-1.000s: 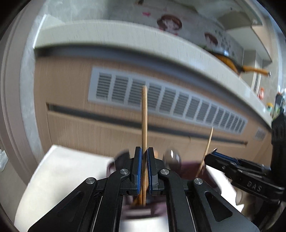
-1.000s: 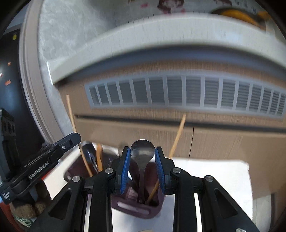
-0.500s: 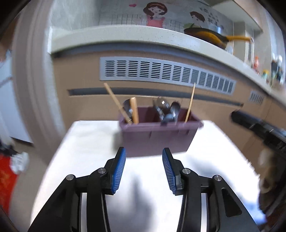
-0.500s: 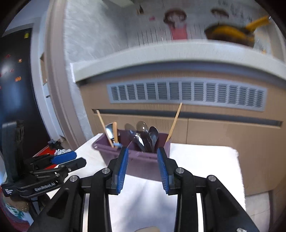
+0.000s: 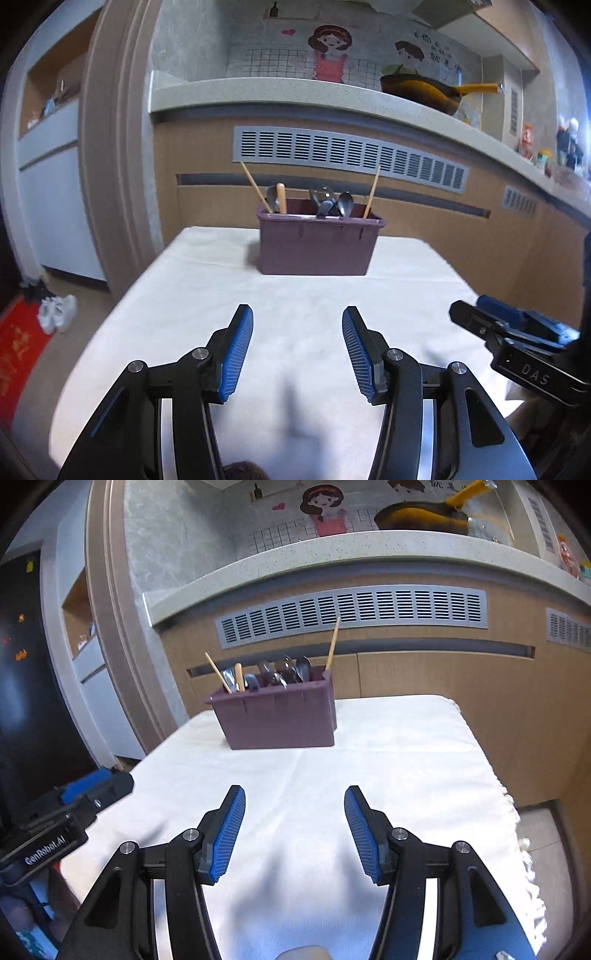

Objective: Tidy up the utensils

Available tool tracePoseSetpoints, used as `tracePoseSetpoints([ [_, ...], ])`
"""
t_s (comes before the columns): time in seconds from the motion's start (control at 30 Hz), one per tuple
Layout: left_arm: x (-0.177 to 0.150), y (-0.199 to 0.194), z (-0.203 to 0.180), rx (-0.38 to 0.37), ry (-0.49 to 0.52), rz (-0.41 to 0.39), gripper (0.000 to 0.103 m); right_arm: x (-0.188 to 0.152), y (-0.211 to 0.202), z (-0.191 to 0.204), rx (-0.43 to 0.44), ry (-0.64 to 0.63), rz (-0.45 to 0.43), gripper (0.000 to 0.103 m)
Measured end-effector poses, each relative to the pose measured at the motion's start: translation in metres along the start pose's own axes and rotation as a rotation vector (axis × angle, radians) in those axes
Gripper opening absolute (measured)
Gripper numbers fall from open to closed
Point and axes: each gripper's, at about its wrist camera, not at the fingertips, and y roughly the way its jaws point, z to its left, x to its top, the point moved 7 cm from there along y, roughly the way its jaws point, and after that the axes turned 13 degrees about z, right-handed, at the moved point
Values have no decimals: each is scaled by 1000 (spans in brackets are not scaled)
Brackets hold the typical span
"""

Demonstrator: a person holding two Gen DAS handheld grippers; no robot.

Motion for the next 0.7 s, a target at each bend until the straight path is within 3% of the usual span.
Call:
tracePoseSetpoints([
  [0.1,0,-5,1,36,-6,-10,51,1,-8,7,-25,-28,-32,53],
  [0.2,-1,-10,1,24,-10,-17,51,2,-13,11,-38,-50,-55,53],
  [0.7,0,-9,2,18,-13,-9,51,2,-13,11,-39,-54,-42,53],
])
